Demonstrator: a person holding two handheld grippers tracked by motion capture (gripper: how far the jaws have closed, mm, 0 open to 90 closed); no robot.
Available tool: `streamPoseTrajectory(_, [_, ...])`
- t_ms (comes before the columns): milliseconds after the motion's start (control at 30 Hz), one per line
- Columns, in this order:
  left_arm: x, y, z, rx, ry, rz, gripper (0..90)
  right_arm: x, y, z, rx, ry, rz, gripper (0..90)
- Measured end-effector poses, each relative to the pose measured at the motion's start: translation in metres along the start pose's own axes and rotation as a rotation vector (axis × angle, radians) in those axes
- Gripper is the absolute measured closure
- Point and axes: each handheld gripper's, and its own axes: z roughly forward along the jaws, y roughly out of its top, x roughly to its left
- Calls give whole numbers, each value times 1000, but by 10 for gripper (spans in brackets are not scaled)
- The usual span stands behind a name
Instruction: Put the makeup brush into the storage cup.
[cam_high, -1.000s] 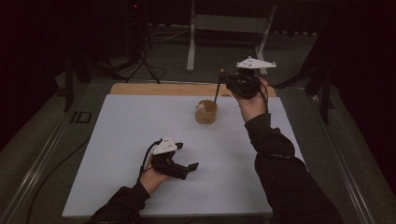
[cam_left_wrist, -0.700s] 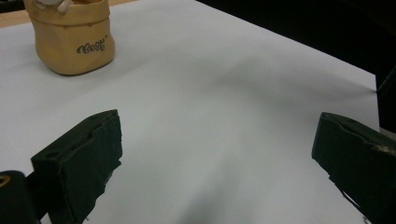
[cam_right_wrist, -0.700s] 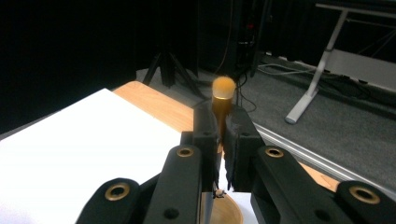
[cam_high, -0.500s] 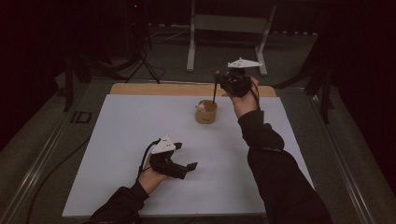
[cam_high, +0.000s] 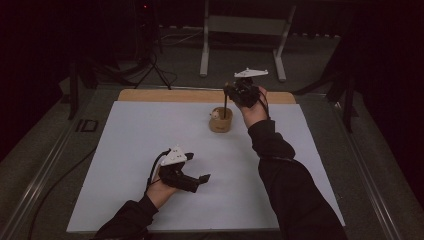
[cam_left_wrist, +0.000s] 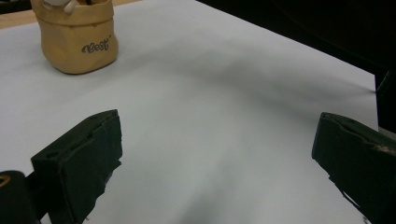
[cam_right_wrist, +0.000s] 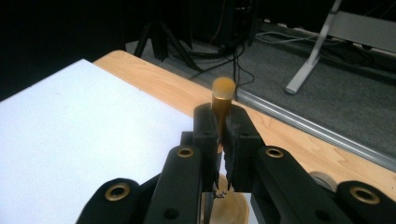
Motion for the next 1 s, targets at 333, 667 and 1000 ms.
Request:
streamPoseTrajectory(333, [-1,0,0,7,-4,6,28,-2,-15,17,68,-3,35,843])
streamPoseTrajectory(667, [-1,-1,0,9,-8,5,28,-3,-30,31,138,-2,63,843])
streamPoseTrajectory(1000, [-1,-1,0,8,-9,3,26,-9,-26,29,152,53,127,405])
